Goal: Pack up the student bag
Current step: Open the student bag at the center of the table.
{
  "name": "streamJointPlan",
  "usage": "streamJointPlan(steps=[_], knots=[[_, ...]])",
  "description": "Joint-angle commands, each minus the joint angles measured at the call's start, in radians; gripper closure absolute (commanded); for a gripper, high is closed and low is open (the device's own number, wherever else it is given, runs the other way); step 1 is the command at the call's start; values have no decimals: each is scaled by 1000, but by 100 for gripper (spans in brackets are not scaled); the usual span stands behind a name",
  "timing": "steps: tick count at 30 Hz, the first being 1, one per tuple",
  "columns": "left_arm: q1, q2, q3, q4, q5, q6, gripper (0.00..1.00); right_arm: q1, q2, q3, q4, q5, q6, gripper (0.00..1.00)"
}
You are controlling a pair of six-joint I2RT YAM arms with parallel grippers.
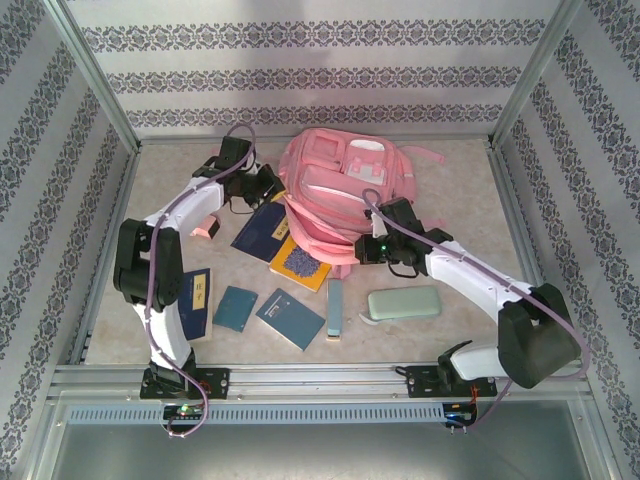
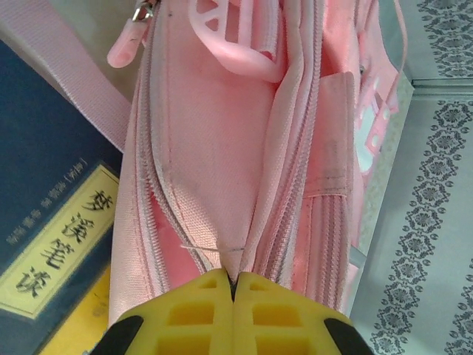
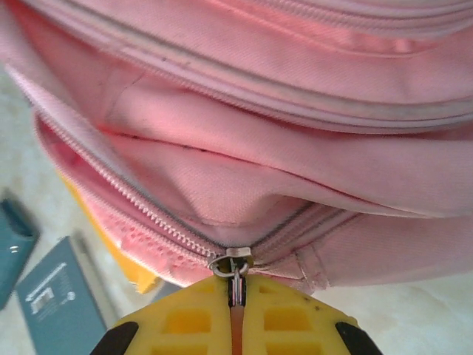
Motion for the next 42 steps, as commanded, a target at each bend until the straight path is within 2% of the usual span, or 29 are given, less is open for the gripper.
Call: streamJointPlan(steps=[1, 3, 6, 8, 12, 17, 24, 39, 42], knots=[[68, 36, 103, -16, -18, 25, 60, 48, 38, 53, 68, -99, 110, 100], [71, 5, 98, -44, -34, 13, 45, 86, 57, 79, 129, -77, 202, 100], [74, -94, 35, -125, -131, -45, 35, 135, 78, 102, 208, -21, 306, 100], [74, -149, 5, -200, -168, -83, 34, 157, 89, 105, 252, 0, 339, 100], [43, -252, -149, -160, -119, -201, 34, 197, 132, 111, 297, 20, 358, 100], [-51, -270, -234, -118, -67, -305, 36, 233, 176, 112, 300, 40, 333, 100], [-159, -223, -203, -233, -85, -349, 46, 244, 172, 94, 273, 94, 298, 100], [-241, -110, -204, -156, -74, -407, 58, 246, 181, 90, 261, 109, 276, 100], [-240, -98, -200, -145, -85, -402, 68, 248, 189, 93, 256, 110, 265, 100]])
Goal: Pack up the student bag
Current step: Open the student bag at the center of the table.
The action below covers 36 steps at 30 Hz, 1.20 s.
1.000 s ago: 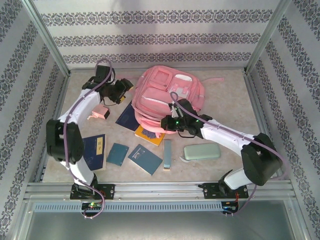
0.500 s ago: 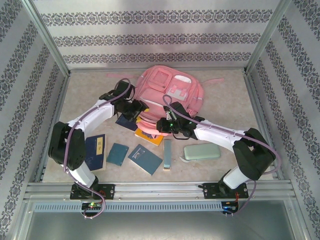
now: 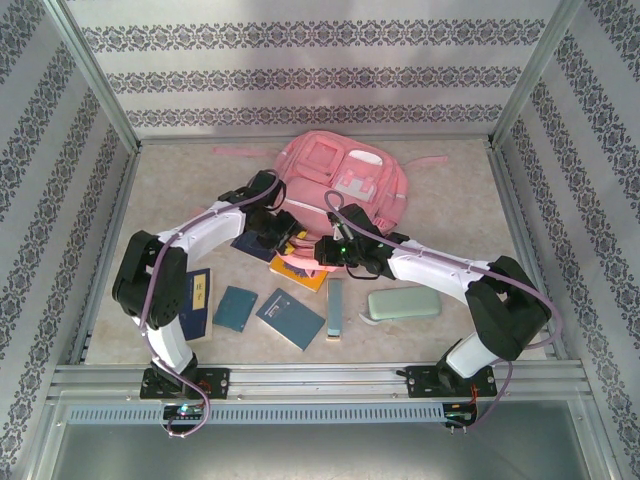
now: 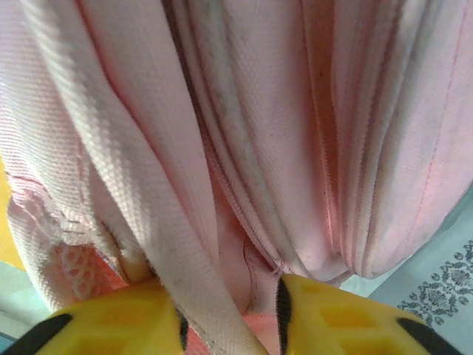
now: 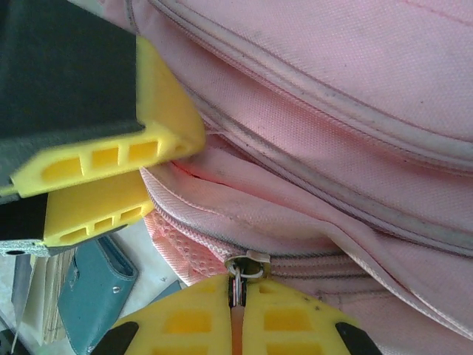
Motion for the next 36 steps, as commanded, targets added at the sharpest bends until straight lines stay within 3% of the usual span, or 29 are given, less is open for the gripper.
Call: streamJointPlan(steps=[1, 5, 11, 21, 34, 36], knots=[[-11, 21, 29, 9, -15, -17, 74, 12, 5, 18, 27, 30, -39, 100], [13, 25, 69, -20, -39, -4, 100, 14, -3, 16, -51, 83, -97, 100], [73, -15, 159, -83, -80, 33, 100, -12, -58, -35, -128, 158, -177, 100], [122, -50, 278, -126, -76, 57, 100, -130, -77, -79, -120, 143, -221, 100], [157, -82, 386, -155, -70, 94, 100, -411, 26, -11, -92, 112, -246, 100], [157, -82, 387, -152, -68, 98, 100, -452, 50, -4, -80, 105, -232, 96]])
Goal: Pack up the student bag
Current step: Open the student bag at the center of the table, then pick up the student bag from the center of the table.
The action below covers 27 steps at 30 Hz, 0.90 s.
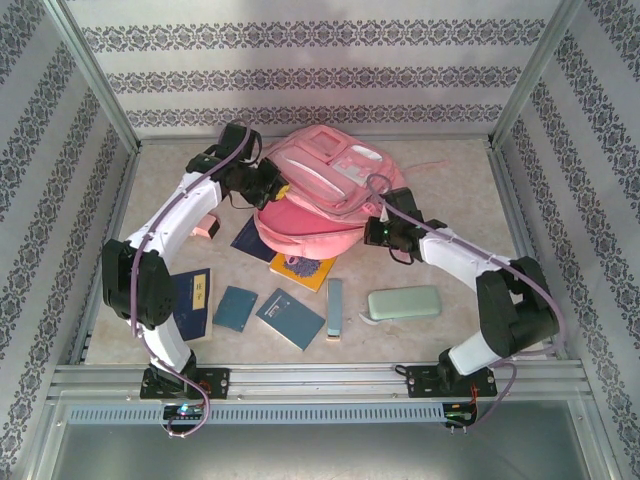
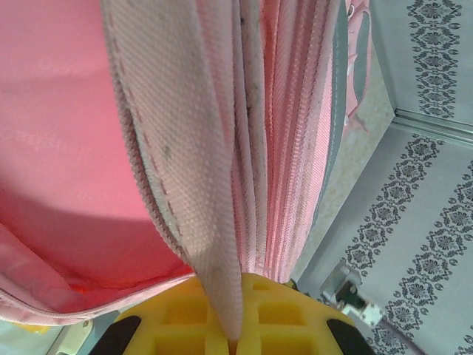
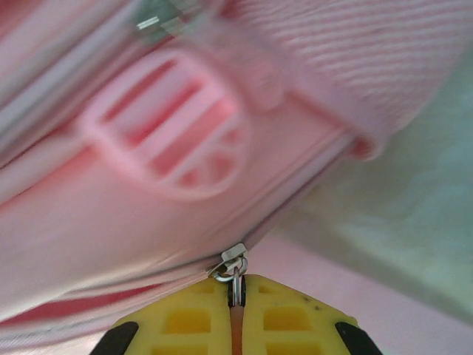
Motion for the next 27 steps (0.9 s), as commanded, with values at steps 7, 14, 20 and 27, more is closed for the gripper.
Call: streamJointPlan(steps=[7, 14, 20, 27], knots=[[22, -36, 47, 18, -15, 32, 100, -52, 23, 66, -3, -42, -18, 69], [15, -18, 92, 4, 4, 109, 100, 92, -237, 6, 39, 65, -199, 64], [17, -17, 86, -14, 6, 168, 100, 241, -194, 118, -3, 39, -501, 53], [17, 2, 73, -10, 23, 230, 100, 376, -36, 277, -40, 100, -640, 34]])
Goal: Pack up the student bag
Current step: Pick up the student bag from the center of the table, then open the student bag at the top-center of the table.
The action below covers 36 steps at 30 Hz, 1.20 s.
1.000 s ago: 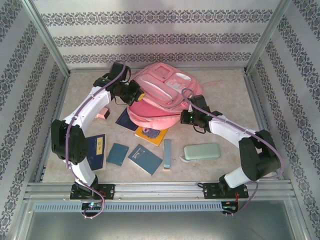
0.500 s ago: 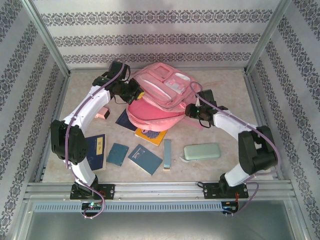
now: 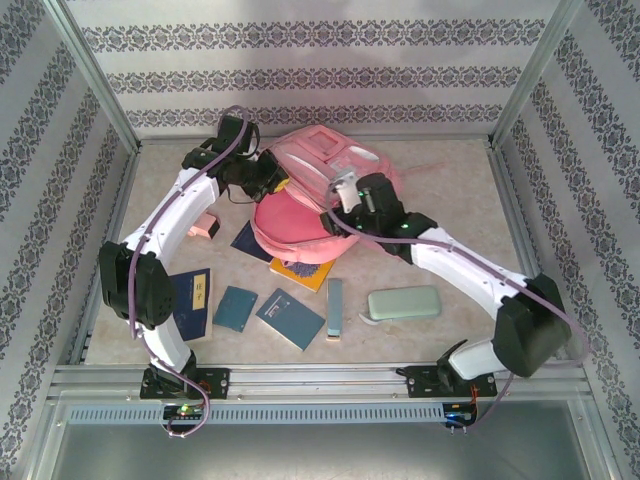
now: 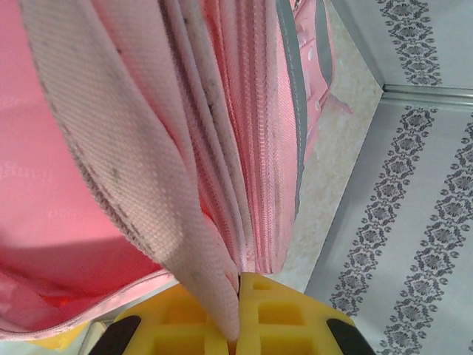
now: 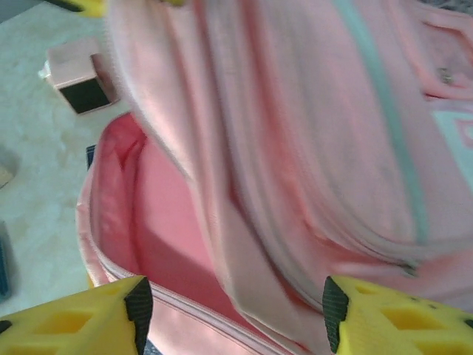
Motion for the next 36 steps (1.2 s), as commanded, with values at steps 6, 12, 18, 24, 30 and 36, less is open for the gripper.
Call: streamJointPlan(steps=[6, 12, 18, 24, 30, 36], knots=[[16, -3, 0, 24, 25, 105, 100, 35, 200, 205, -82, 184, -104, 56], [16, -32, -11, 16, 4, 156, 84, 0, 202, 200, -54, 199, -66, 100], [16, -95, -23, -28, -64, 269, 58, -83, 164, 213, -87, 75, 48, 100], [25, -245, -155, -33, -154, 400, 47, -176, 177, 245, -130, -84, 235, 100], [101, -340, -268, -125, -319, 464, 40, -225, 169, 272, -189, -100, 294, 100], [256, -284, -301, -261, -470, 311, 23, -212, 153, 295, -244, -36, 330, 100]])
